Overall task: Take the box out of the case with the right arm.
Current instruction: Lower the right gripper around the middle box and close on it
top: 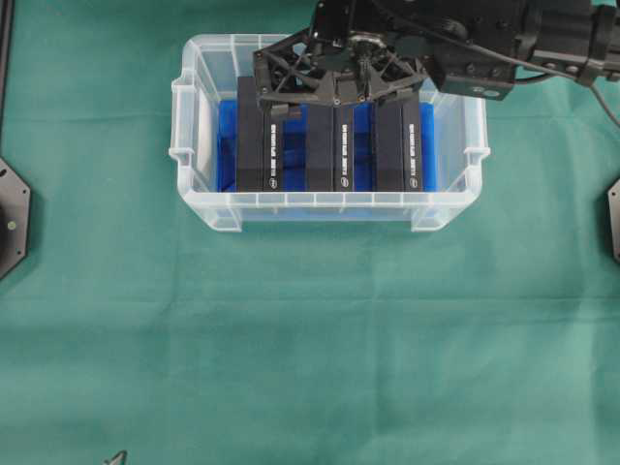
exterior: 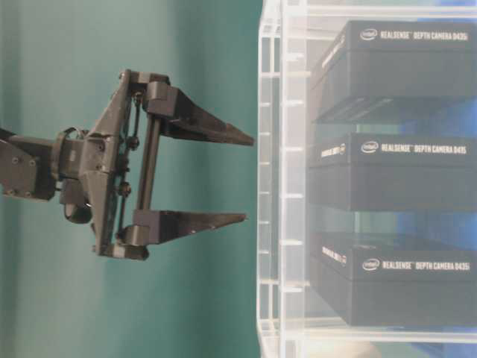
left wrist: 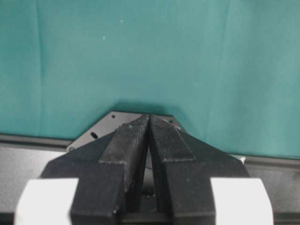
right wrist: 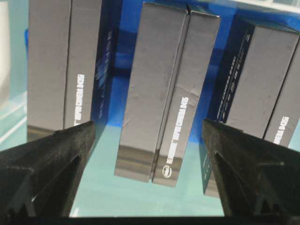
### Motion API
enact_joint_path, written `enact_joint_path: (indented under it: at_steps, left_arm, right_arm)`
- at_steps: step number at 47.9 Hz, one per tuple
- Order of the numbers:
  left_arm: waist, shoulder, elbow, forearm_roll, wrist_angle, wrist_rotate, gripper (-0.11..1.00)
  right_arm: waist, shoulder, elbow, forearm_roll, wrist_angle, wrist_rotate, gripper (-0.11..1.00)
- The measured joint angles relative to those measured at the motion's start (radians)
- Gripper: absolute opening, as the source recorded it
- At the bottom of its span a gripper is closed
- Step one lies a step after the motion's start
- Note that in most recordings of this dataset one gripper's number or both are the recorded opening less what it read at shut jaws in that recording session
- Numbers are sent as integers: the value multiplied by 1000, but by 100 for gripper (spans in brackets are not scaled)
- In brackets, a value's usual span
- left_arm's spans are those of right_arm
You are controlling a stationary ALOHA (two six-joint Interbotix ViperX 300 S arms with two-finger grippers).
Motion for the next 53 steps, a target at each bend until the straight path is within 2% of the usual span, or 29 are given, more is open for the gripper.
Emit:
enact_joint_path:
  at_steps: [13, 29, 42, 53]
  left_arm:
    - [0, 0, -2, -2, 2, 0, 0]
    - [0, 2, -2, 0, 2, 0, 0]
    - [0, 2, -2, 0, -2, 0, 0]
    - [0, 2, -2, 0, -2, 0, 0]
  right_arm:
    - [-8, 18, 28, -3, -8, 2, 93]
    - [-15, 28, 98, -2, -92, 9, 93]
    - [-18, 55, 141, 26, -166, 9, 93]
    - [-20, 94, 153, 71, -189, 8, 93]
